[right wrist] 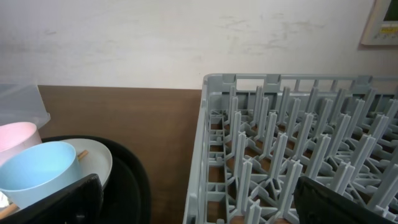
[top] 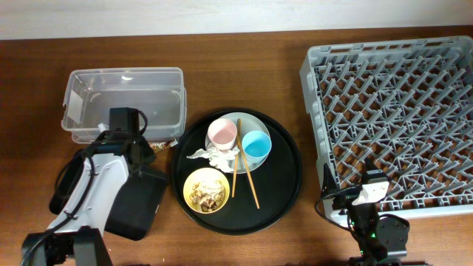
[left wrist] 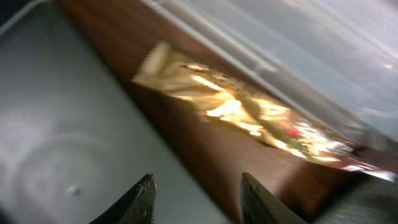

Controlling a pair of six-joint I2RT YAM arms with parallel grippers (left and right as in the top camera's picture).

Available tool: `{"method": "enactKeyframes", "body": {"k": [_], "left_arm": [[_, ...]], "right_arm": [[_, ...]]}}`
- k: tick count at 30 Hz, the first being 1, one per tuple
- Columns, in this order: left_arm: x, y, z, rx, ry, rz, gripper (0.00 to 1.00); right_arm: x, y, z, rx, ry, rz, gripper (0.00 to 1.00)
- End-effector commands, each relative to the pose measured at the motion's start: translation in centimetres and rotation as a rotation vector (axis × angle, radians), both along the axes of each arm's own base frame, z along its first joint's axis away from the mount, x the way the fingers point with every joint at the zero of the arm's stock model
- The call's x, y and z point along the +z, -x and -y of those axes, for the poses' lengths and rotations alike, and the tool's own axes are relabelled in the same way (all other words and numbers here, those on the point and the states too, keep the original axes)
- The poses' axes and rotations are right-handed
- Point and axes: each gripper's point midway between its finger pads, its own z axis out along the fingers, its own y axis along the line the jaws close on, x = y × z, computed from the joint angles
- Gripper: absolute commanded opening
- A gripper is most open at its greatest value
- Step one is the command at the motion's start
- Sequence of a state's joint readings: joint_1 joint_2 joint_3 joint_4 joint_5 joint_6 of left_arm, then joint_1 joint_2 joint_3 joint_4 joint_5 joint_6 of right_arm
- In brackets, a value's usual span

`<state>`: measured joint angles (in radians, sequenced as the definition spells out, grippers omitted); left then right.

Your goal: Sort waste into correct bins and load items into the dishwasher rack

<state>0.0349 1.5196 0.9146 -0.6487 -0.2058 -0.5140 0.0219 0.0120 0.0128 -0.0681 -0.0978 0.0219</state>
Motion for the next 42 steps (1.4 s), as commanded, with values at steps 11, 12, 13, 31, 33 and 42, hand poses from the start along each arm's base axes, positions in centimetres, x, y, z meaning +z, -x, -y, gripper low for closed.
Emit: {"method": "enactKeyframes", "body": {"k": [11, 12, 13, 31, 33, 42], "left_arm": [[2.3, -3.4, -0.9, -0.139, -0.051, 0.134, 0.06], [2.2, -3.4, -0.9, -0.146, -0.057, 0.128, 0.06], [1.8, -3.2, -0.9, -0.148, -0.055, 0.117, 0.04], [-4.5, 1.8, -5.6, 0.088, -0.024, -0.066, 0.04], [-3.9, 1.0, -4.8, 0.08, 0.058, -0.023, 0.04], [1.9, -3.4, -1.7, 0.049, 0.288, 0.256, 0.39]], "right_arm": [[-0.2, 0.0, 0.0, 0.001, -0.002, -0.002, 0.99], [-0.2, 0.0, 0.0, 0.001, -0.002, -0.002, 0.99], [-0.2, 0.0, 0.0, 0.001, -0.002, -0.002, 0.99], [-0.2, 0.0, 0.0, 0.001, -0.002, -0.002, 0.99], [-0.2, 0.0, 0.0, 0.001, -0.002, -0.002, 0.99], [-0.2, 0.0, 0.0, 0.001, -0.002, -0.002, 0.99]]}}
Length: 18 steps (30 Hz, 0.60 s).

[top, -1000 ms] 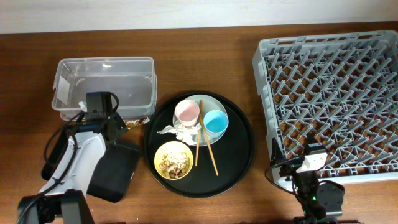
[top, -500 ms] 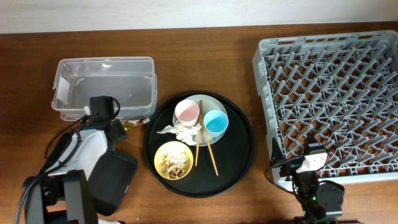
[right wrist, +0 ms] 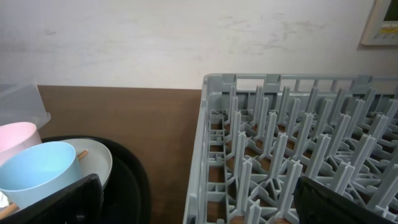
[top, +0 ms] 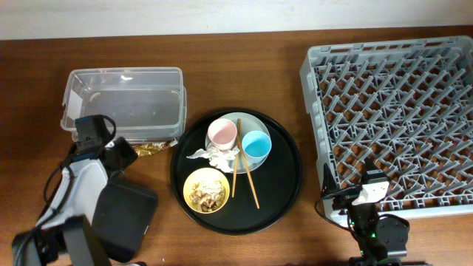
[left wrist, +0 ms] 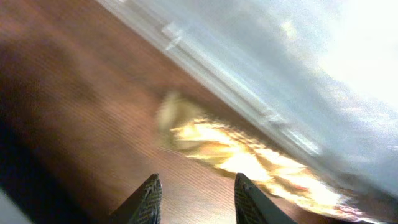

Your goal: Sort waste into correct bins and load items into the dishwasher rack

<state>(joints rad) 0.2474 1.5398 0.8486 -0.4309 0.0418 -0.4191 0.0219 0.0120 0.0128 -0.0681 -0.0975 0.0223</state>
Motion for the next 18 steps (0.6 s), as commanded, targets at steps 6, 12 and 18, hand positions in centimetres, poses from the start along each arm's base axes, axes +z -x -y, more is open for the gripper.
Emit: {"method": "enactKeyframes", "body": {"k": [6, 12, 18], "left_arm": [[1.7, -0.5, 2.5, 0.179, 0.254, 0.091, 0.69], [-1.0, -0.3, 3.3, 0.304, 0.368, 0.178, 0.75], [-1.8, -0.5, 3.3, 0.345, 0.401, 0.282, 0.75]], "right_arm": [[-0.2, 0.0, 0.0, 0.001, -0.002, -0.002, 0.99], [-0.2, 0.0, 0.0, 0.001, -0.002, -0.002, 0.99], [-0.2, 0.0, 0.0, 0.001, -0.002, -0.002, 0.99]]}}
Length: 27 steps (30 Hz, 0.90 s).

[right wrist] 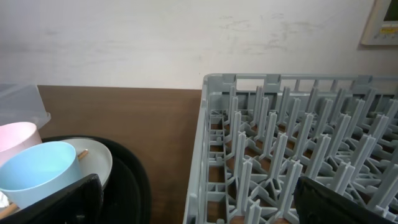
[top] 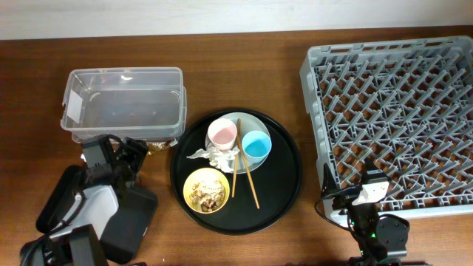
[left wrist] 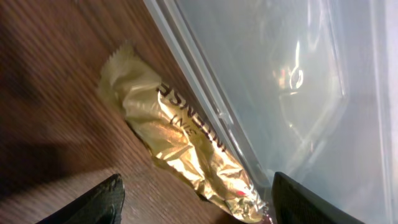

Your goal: Sort waste into correct bins and load items into the dishwasher rack

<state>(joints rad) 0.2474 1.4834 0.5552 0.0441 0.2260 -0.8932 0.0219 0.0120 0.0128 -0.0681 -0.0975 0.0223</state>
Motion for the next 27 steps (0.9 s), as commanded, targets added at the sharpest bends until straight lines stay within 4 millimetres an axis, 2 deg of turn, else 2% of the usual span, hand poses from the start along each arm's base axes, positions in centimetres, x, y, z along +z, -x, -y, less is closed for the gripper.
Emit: {"method": "enactKeyframes", "body": {"k": [1, 5, 10, 13, 19, 23, 27], "left_arm": [[-0.1, 0.2, 0.2, 0.044, 0.053, 0.02, 0.75], [-0.3, 0.3, -0.2, 0.059, 0.036, 0.014, 0.75], [0.0, -0.1, -0.4, 0.093, 0.054, 0.03, 0.53], [-0.2, 0.0, -0.4, 0.096, 0.051, 0.023, 0.52], [-2.1, 0.0, -0.8, 0.108, 0.045, -0.011, 0.52], [-2.1, -0.9, -0.9, 0.104, 0.044, 0.021, 0.52], [-2.2, -0.8, -0.8, 0.103, 0.044, 0.015, 0.52]], "right_arm": [[-0.2, 0.0, 0.0, 0.001, -0.002, -0.002, 0.99], [-0.2, 0.0, 0.0, 0.001, -0.002, -0.002, 0.99], [-0.2, 0.0, 0.0, 0.001, -0.002, -0.002, 0.99], [-0.2, 0.0, 0.0, 0.001, -0.002, -0.002, 0.99], [-0.2, 0.0, 0.0, 0.001, -0.002, -0.002, 0.99], [-0.2, 0.0, 0.0, 0.001, -0.002, -0.002, 0.99], [-0.2, 0.0, 0.0, 0.001, -0.002, -0.002, 0.99]]}}
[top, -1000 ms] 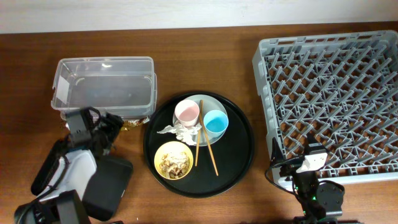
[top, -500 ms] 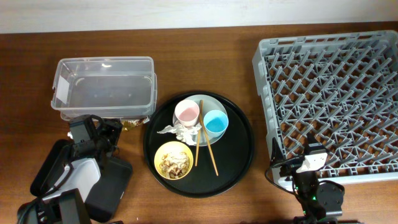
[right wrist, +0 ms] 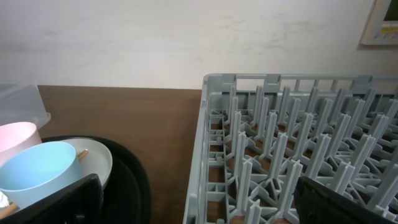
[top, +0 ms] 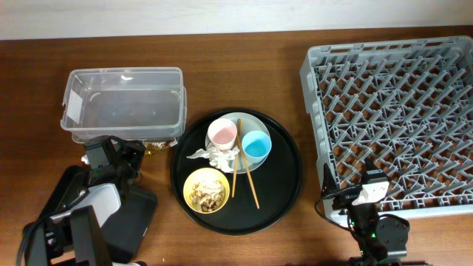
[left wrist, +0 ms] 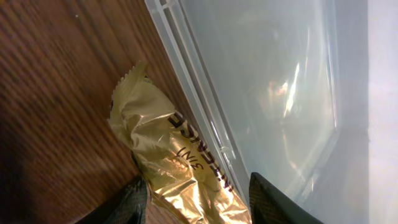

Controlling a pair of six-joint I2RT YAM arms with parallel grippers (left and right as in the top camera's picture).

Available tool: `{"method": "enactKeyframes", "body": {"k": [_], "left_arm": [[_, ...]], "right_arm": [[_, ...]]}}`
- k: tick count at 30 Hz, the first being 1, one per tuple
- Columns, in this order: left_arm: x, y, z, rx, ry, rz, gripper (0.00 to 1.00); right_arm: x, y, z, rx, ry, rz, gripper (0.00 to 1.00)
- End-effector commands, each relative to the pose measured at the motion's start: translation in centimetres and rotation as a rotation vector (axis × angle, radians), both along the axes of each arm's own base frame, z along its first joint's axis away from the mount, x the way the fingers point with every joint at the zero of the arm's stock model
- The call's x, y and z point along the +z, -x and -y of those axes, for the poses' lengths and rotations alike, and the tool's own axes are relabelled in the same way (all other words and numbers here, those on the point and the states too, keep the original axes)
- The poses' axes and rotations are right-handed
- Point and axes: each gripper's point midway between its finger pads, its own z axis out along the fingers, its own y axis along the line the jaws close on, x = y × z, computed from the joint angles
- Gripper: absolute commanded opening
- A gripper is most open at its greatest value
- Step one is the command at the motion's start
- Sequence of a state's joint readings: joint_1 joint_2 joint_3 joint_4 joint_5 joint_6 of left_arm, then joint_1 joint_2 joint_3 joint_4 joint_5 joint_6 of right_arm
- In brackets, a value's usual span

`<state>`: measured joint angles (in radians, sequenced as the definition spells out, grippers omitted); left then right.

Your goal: Sort waste into correct bins and load items into the dishwasher rack

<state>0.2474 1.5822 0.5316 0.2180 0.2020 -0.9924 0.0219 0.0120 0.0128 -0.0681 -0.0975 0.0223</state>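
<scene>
A crumpled gold wrapper lies on the wood against the front wall of the clear plastic bin. My left gripper is open, one finger on each side of the wrapper's near end, close above it. From overhead the wrapper peeks out beside the left gripper. A black round tray carries a pink cup, a blue cup, a yellow bowl of scraps, chopsticks and a crumpled tissue. My right gripper rests open by the grey dishwasher rack.
A black bin sits at the front left under the left arm. The clear bin stands behind the wrapper. The rack fills the right side of the table. A white plate lies under the cups.
The left gripper has come closer to the gold wrapper, and its fingers now stand narrower, flanking the wrapper's end. The right arm has not moved.
The left gripper was over the black bin's edge with the wrapper ahead of it. Then it was out to the left of the wrapper, then low beside the clear bin facing it. Now its open fingers straddle the wrapper. The right arm stayed still throughout.
</scene>
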Motion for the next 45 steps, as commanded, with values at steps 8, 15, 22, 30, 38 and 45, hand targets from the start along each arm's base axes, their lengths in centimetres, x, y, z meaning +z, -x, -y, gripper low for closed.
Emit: {"method": "enactKeyframes", "body": {"k": [8, 15, 22, 30, 38, 45], "left_arm": [[-2.6, 1.2, 0.1, 0.013, 0.022, -0.077, 0.52], [-3.4, 1.5, 0.3, 0.006, 0.03, -0.1, 0.38], [-3.2, 1.4, 1.2, -0.029, 0.07, -0.091, 0.14], [-2.6, 1.2, 2.8, -0.094, 0.141, -0.064, 0.01], [2.9, 0.9, 2.8, -0.108, 0.108, 0.045, 0.01], [8.8, 2.8, 3.3, -0.123, 0.063, 0.143, 0.01]], "right_arm": [[-0.2, 0.0, -0.1, 0.002, -0.002, -0.002, 0.99], [-0.2, 0.0, 0.0, 0.001, -0.002, -0.002, 0.99], [-0.2, 0.0, 0.0, 0.001, -0.002, -0.002, 0.99], [-0.2, 0.0, 0.0, 0.001, -0.002, -0.002, 0.99], [-0.2, 0.0, 0.0, 0.001, -0.002, -0.002, 0.99], [-0.2, 0.0, 0.0, 0.001, -0.002, -0.002, 0.99]]}}
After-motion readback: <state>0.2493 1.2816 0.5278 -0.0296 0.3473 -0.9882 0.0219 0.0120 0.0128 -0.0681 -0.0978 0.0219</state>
